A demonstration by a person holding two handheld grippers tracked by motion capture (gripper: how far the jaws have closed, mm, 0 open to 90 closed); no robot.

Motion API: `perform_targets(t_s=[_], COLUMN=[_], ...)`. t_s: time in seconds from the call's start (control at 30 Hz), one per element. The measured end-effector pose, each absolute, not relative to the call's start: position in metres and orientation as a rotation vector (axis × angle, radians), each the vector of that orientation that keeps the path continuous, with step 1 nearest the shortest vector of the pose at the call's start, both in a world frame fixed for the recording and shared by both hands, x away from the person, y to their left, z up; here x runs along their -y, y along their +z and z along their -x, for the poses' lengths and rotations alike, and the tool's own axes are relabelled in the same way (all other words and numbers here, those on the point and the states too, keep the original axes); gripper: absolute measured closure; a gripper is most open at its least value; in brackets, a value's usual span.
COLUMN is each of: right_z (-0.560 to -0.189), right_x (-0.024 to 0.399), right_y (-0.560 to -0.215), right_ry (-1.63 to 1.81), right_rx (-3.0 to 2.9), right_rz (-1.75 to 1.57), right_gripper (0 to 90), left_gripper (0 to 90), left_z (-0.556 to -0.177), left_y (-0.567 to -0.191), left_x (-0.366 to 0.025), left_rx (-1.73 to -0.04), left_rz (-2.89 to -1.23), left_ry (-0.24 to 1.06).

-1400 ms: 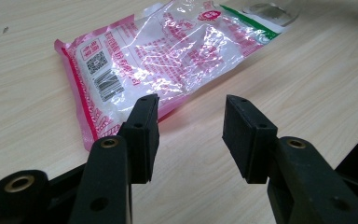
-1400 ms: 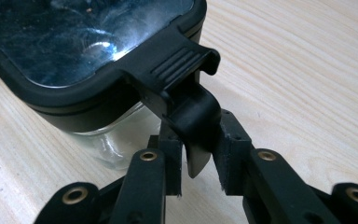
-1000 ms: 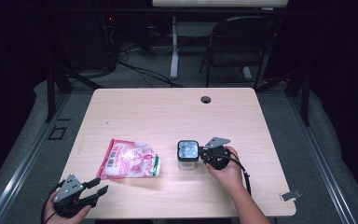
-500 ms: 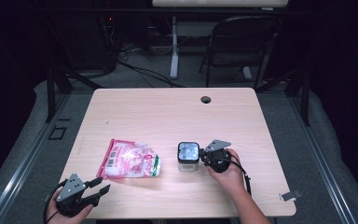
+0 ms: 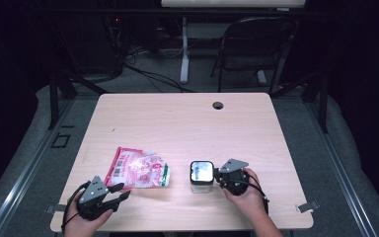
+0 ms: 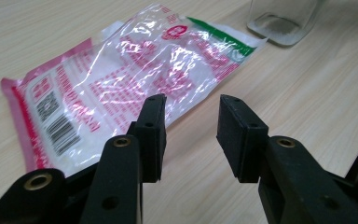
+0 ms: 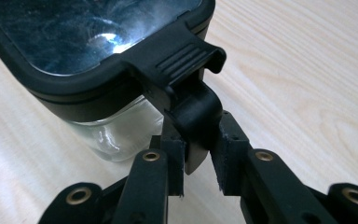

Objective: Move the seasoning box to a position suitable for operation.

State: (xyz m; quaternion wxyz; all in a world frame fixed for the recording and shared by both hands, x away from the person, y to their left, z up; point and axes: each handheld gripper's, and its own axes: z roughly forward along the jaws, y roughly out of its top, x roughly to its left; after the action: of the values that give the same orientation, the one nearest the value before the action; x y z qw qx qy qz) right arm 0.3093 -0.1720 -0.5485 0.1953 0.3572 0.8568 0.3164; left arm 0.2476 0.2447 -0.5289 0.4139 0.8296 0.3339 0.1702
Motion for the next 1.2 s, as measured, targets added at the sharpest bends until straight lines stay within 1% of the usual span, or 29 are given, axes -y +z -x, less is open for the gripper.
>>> perform_targets(t_s=[0.2,0.37,0.47,0.5,0.57,0.83,1.0,1.1,1.2], right_z=[-0.294,-0.283,-0.275,-0.273,-0.27,-0.265,-0.265,-0.267,-0.267], right_x=[0.174,0.173,0.173,0.173,0.173,0.173,0.173,0.176,0.179], right_y=[-0.548,-0.547,-0.547,-0.547,-0.546,-0.548,-0.55,-0.55,-0.547], right_ry=[0.874,0.854,0.838,0.839,0.833,0.871,0.908,0.938,0.958], right_rx=[-2.413,-2.419,-2.422,-2.42,-2.419,-2.422,-2.407,-2.428,-2.438], right_rz=[-1.021,-1.016,-1.015,-1.014,-1.021,-1.006,-1.011,-1.036,-1.052], right_gripper=[76.1,76.2,76.3,76.3,76.3,76.1,75.8,73.1,68.5], left_gripper=[64.3,66.9,71.8,74.7,76.0,77.9,80.5,80.5,81.6], left_z=[-0.256,-0.257,-0.255,-0.255,-0.255,-0.261,-0.26,-0.259,-0.259], left_y=[-0.527,-0.522,-0.522,-0.522,-0.522,-0.525,-0.525,-0.525,-0.524], left_x=[-0.233,-0.221,-0.216,-0.216,-0.215,-0.211,-0.209,-0.208,-0.208], left_rx=[-0.822,-0.783,-0.768,-0.762,-0.757,-0.768,-0.76,-0.76,-0.77], left_rz=[-2.062,-2.063,-2.069,-2.07,-2.064,-2.06,-2.099,-2.109,-2.119], left_ry=[0.383,0.388,0.364,0.364,0.359,0.335,0.344,0.345,0.337])
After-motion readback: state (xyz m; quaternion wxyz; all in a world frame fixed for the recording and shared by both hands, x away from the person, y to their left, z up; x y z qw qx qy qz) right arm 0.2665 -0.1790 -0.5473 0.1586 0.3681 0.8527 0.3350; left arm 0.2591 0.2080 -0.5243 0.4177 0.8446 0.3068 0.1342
